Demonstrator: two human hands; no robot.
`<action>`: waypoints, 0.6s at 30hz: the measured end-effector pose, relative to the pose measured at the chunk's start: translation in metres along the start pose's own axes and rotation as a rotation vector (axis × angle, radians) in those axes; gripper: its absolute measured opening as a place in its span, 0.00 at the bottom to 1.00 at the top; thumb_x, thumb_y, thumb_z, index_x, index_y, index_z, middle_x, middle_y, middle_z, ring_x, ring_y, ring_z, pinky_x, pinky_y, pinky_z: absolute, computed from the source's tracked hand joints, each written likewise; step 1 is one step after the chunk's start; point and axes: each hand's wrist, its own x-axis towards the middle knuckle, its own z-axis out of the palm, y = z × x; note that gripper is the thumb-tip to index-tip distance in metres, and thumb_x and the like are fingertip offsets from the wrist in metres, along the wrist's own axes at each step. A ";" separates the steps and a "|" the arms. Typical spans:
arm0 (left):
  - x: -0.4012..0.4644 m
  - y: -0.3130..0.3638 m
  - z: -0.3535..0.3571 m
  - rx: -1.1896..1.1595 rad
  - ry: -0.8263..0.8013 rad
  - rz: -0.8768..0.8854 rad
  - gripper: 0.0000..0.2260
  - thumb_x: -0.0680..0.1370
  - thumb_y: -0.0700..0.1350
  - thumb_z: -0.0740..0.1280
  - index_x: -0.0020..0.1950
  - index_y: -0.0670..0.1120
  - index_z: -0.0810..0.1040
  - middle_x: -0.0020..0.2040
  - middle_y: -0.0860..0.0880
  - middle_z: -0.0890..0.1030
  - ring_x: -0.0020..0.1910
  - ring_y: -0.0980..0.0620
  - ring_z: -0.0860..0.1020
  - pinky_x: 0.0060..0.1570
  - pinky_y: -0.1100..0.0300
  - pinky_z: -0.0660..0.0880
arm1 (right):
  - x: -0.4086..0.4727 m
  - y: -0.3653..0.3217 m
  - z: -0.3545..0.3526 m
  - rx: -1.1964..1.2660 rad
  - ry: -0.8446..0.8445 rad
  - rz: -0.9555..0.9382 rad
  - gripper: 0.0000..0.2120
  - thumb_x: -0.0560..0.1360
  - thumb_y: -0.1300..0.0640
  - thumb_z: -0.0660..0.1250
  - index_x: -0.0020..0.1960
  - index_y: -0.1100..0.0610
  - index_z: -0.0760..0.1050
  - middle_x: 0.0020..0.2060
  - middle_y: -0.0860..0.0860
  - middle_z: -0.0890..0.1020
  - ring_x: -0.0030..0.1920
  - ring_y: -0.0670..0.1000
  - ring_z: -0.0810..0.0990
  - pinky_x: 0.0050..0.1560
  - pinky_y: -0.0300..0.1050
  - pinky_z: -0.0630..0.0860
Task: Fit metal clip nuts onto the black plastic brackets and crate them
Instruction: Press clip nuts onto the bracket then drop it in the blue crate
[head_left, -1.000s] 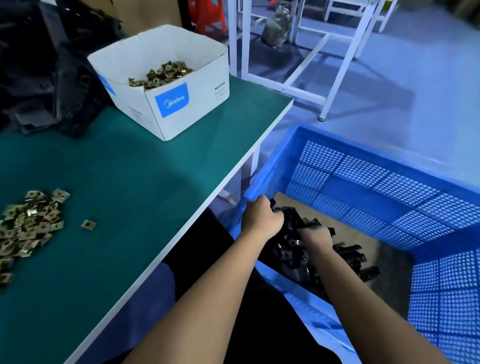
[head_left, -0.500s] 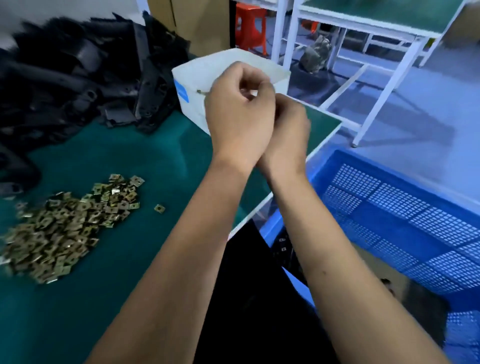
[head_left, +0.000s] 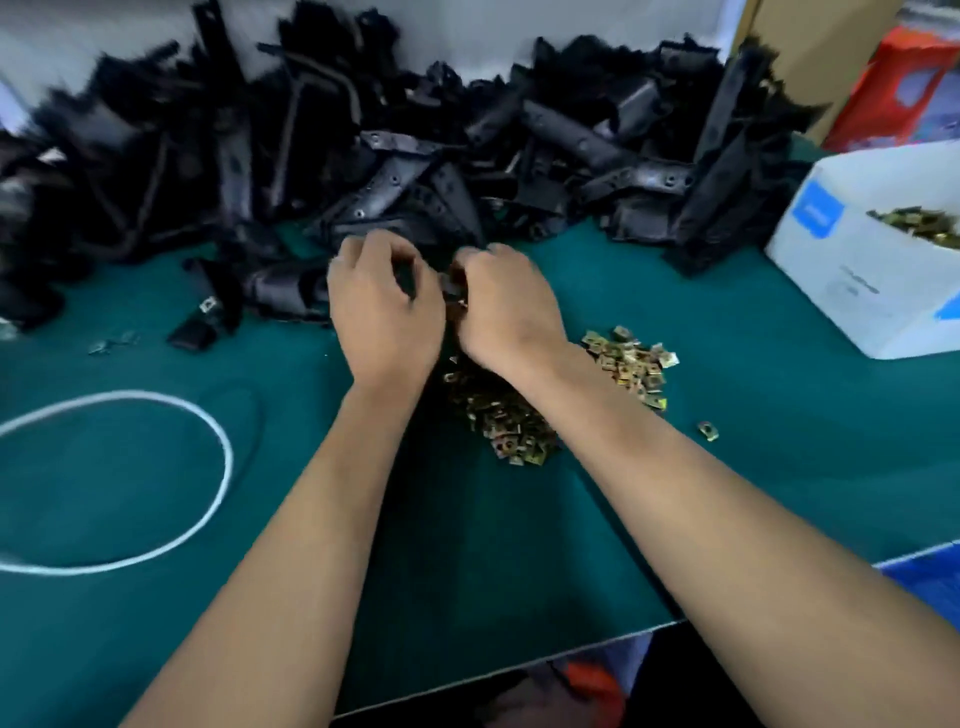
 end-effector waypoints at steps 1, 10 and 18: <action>0.006 -0.016 -0.006 0.087 0.007 0.012 0.07 0.77 0.42 0.65 0.52 0.42 0.80 0.54 0.43 0.79 0.56 0.42 0.74 0.58 0.55 0.69 | 0.006 -0.005 0.007 -0.056 -0.001 -0.019 0.16 0.74 0.59 0.72 0.61 0.54 0.75 0.60 0.56 0.76 0.62 0.61 0.74 0.50 0.53 0.75; 0.024 -0.050 -0.017 0.099 0.023 -0.125 0.11 0.74 0.41 0.67 0.56 0.43 0.78 0.57 0.42 0.76 0.59 0.41 0.73 0.60 0.54 0.69 | 0.050 -0.012 0.023 -0.336 -0.016 0.025 0.13 0.79 0.67 0.65 0.61 0.62 0.79 0.63 0.61 0.74 0.60 0.63 0.76 0.44 0.53 0.69; 0.026 -0.054 -0.012 0.036 -0.102 -0.099 0.06 0.76 0.42 0.69 0.52 0.45 0.79 0.47 0.51 0.81 0.45 0.50 0.79 0.49 0.54 0.78 | 0.044 0.012 0.009 -0.304 -0.148 -0.086 0.23 0.79 0.44 0.71 0.67 0.56 0.74 0.63 0.60 0.73 0.65 0.63 0.72 0.58 0.55 0.76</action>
